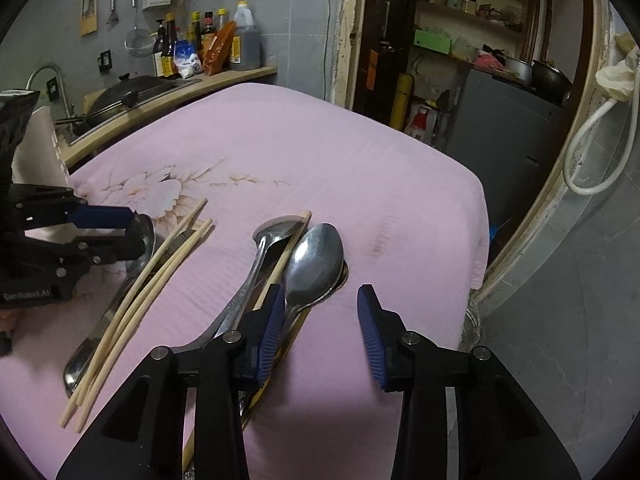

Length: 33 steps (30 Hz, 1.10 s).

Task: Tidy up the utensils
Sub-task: 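Grasp a silver spoon with the left tool while the right tool grasps another silver spoon, then lift both held spoons and carry them toward the white utensil holder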

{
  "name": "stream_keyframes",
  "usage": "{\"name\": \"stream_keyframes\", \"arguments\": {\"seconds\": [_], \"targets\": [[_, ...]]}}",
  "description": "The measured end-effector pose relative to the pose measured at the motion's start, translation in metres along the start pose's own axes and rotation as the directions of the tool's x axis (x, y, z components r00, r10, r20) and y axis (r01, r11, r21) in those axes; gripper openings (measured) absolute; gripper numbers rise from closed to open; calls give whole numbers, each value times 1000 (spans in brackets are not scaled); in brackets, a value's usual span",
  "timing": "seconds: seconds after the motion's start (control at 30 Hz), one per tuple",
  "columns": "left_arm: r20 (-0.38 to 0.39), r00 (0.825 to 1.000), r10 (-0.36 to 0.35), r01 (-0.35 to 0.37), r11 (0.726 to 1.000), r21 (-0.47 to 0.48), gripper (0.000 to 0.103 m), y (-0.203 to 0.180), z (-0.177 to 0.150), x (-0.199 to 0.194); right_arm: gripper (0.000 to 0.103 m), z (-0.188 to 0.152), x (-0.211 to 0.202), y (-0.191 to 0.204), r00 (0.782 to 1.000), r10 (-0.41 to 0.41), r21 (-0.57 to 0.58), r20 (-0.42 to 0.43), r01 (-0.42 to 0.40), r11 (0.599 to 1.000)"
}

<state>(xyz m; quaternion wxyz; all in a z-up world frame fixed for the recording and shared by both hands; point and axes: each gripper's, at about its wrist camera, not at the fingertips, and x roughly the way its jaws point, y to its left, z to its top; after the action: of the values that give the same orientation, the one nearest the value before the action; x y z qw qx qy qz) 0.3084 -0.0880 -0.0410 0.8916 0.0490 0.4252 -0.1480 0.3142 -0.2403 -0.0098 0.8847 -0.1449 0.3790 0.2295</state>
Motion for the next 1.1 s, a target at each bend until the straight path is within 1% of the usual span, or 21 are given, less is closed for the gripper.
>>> {"name": "stream_keyframes", "arguments": {"seconds": [0.07, 0.13, 0.2, 0.27, 0.4, 0.53, 0.67, 0.73, 0.93, 1.1], "targets": [[-10, 1000, -12, 11, 1000, -16, 25, 4, -1, 2, 34, 2, 2, 3, 1000, -5, -10, -2, 5, 1000], [-3, 1000, -23, 23, 999, -46, 15, 12, -1, 1, 34, 4, 4, 4, 1000, -8, -15, -6, 8, 1000], [5, 999, -38, 38, 996, -76, 9, 16, -1, 0, 34, 6, 7, 5, 1000, -16, -19, -8, 16, 1000], [15, 998, -63, 64, 993, -102, 8, 22, -2, -2, 34, 8, 9, 3, 1000, -15, -9, -10, 15, 1000], [51, 995, -90, 96, 989, -112, 2, 29, 0, -10, 34, 10, 7, 1, 1000, -13, 16, 7, 13, 1000], [82, 991, -101, 110, 987, -116, 1, 32, -1, -19, 34, 13, 2, 7, 1000, -23, 2, 18, 23, 1000], [98, 991, -89, 100, 988, -116, 1, 23, -1, -25, 34, 17, 5, 18, 1000, -14, -29, -1, 14, 999], [109, 990, -85, 98, 989, -115, 1, 21, -3, -29, 34, 19, 8, 25, 1000, -22, -54, -13, 21, 998], [139, 987, -83, 99, 989, -111, 1, 18, -6, -36, 34, 29, 27, 41, 991, -99, -125, -95, 87, 988], [187, 980, -73, 91, 992, -90, 1, 13, -6, -47, 34, 36, 41, 48, 978, -163, -181, -126, 139, 974]]}}
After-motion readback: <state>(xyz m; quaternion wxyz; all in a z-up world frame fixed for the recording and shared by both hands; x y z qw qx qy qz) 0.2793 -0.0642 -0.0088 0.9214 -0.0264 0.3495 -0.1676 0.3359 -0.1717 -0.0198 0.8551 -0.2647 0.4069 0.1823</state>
